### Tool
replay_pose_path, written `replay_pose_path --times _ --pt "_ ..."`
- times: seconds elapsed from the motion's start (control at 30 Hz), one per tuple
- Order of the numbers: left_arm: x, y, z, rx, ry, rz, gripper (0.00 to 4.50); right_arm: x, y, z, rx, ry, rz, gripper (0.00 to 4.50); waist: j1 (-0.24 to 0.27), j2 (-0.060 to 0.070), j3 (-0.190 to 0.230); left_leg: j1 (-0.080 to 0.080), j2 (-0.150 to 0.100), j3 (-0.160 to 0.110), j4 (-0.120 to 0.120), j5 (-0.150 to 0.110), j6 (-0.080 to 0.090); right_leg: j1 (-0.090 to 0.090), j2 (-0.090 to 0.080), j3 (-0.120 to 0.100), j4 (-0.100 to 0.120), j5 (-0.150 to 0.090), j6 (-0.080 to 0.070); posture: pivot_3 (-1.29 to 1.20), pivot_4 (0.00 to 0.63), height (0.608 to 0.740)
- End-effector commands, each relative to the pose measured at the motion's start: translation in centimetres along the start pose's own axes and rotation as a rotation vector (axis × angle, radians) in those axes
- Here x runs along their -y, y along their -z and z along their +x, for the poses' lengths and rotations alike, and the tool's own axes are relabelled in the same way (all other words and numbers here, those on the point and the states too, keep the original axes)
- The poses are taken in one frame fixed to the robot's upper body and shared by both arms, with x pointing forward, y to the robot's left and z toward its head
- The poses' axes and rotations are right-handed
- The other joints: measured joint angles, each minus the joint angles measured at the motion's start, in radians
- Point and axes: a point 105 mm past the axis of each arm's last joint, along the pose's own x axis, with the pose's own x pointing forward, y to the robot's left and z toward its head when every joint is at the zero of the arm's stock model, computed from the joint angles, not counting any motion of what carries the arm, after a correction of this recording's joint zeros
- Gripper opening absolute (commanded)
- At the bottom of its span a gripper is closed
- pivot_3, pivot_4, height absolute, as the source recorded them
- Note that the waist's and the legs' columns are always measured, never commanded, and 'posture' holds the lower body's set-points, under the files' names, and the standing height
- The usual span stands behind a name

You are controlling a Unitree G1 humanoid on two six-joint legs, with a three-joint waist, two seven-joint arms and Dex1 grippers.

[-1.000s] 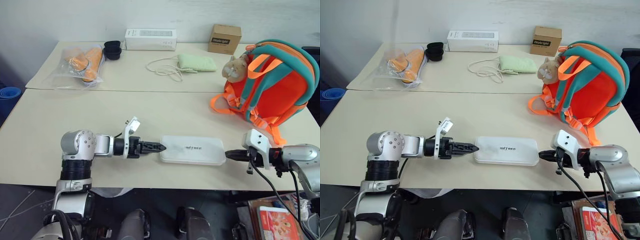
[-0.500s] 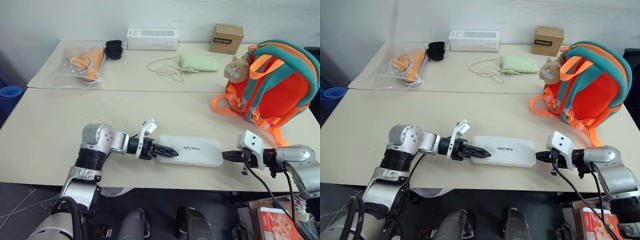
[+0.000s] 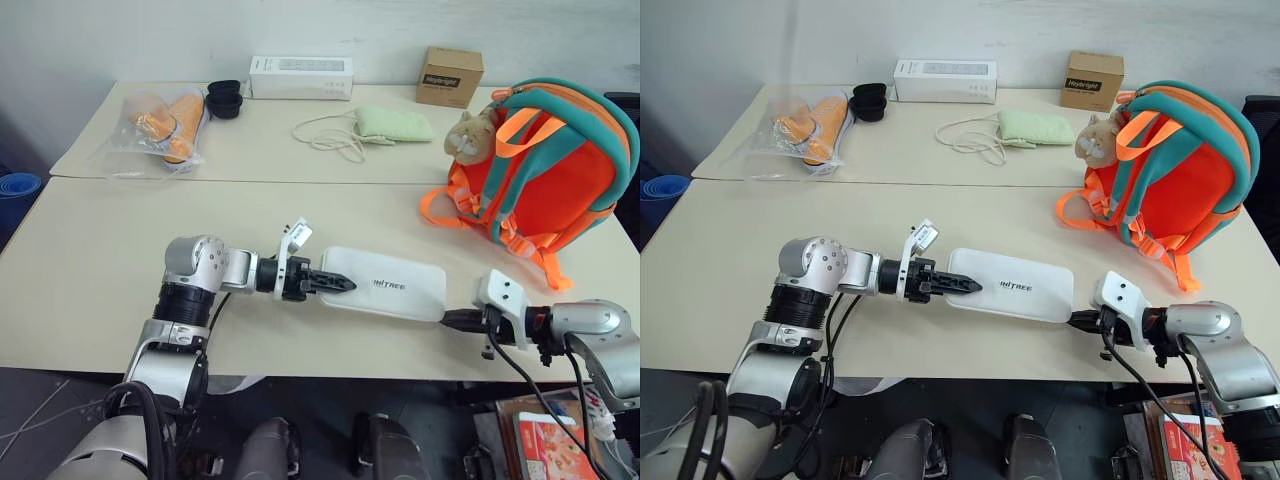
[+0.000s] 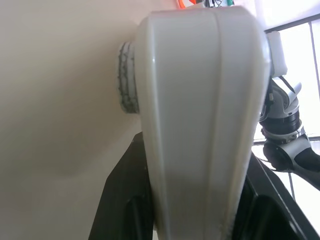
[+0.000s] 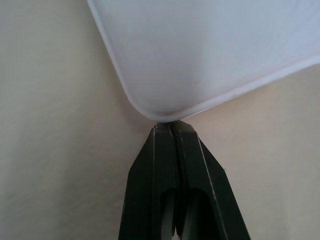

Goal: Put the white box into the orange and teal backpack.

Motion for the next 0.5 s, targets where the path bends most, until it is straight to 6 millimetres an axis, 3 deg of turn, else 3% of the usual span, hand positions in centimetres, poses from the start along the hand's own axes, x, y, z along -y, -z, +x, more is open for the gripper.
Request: replay_pose_path --times 0.03,0.13,0.23,0.37,0.5 --pt "2.6 -1.3 -1.4 0.082 0.103 0.089 1.31 1.0 -2.0 -1.9 0.103 0.101 0.034 0.00 0.000 0.000 0.000 0.000 0.000 0.000 0.000 0.000 0.000 0.000 0.000 0.000 0.000 0.000 0.000 0.00 0.150 0.740" --pt "4.0 -2.2 -3.4 0.166 0.136 0.136 1.31 2.3 -2.7 -4.0 0.195 0.221 0.138 0.00 0.000 0.000 0.000 -0.001 0.000 0.000 0.000 0.000 0.000 0.000 0.000 0.000 0.000 0.000 0.000 0.00 0.150 0.740" --pt "5.2 -2.5 -5.8 0.238 0.122 0.200 1.31 3.4 -2.7 -5.8 0.249 0.321 0.223 0.57 0.000 0.000 0.000 -0.001 0.000 0.000 0.000 0.000 0.000 0.000 0.000 0.000 0.000 0.000 0.000 0.00 0.150 0.740" --pt "6.4 -2.7 -9.1 0.338 0.082 0.269 1.31 5.6 -3.3 -7.6 0.319 0.464 0.305 1.84 -0.008 0.000 0.000 -0.001 0.001 -0.001 0.000 0.000 0.000 0.000 0.000 0.000 0.000 0.000 0.000 0.00 0.150 0.740" --pt "7.1 -2.4 -11.2 0.393 0.028 0.338 1.31 7.6 -4.3 -7.5 0.376 0.532 0.332 3.18 -0.020 0.000 0.000 0.000 0.000 -0.001 0.000 0.000 0.000 0.000 0.000 0.000 0.000 0.000 -0.001 0.00 0.150 0.740"
